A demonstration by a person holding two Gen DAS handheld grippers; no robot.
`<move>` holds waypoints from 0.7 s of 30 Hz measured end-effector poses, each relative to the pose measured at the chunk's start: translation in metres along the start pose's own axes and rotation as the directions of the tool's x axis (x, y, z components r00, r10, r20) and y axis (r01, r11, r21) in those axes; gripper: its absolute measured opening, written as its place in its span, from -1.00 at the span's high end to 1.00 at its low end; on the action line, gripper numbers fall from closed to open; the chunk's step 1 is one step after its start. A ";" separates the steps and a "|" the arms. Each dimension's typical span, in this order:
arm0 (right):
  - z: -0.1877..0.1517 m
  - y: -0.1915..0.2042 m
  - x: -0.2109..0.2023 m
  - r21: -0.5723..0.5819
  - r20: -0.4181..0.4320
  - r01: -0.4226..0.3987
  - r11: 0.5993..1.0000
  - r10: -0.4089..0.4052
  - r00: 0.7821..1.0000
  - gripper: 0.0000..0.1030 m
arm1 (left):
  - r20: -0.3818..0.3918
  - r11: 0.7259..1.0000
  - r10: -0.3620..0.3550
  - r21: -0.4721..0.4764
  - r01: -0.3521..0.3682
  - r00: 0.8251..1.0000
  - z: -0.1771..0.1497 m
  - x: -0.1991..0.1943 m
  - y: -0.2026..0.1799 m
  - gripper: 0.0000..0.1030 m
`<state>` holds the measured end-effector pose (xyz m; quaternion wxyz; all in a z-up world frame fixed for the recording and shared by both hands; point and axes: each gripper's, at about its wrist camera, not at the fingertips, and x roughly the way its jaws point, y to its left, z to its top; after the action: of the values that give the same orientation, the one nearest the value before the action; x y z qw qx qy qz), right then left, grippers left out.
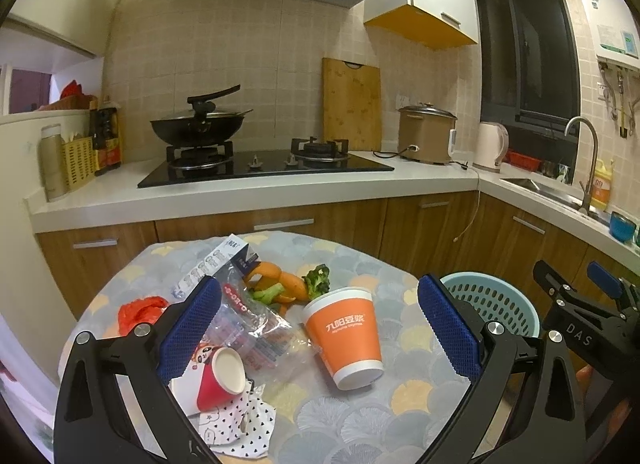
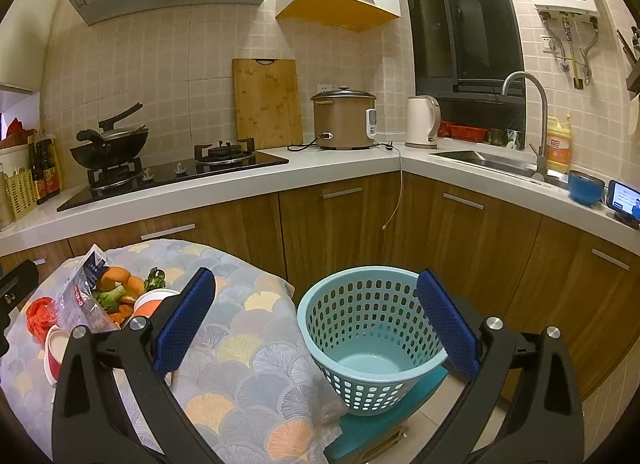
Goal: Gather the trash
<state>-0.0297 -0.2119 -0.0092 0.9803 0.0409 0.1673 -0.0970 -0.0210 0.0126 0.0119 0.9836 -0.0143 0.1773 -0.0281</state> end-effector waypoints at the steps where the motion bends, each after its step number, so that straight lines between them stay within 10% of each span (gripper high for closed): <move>1: 0.000 0.000 0.000 0.000 0.000 0.001 1.000 -0.001 1.000 -0.85 | 0.003 1.000 0.001 0.001 -0.001 1.000 0.000 -0.001 0.000 -0.85; 21: -0.002 -0.001 0.001 0.004 -0.015 -0.008 1.000 0.008 1.000 -0.85 | -0.004 1.000 0.023 0.003 -0.023 1.000 -0.003 -0.001 0.003 -0.85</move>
<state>-0.0295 -0.2128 -0.0115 0.9793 0.0442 0.1741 -0.0932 -0.0229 0.0154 0.0091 0.9835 -0.0105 0.1796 -0.0173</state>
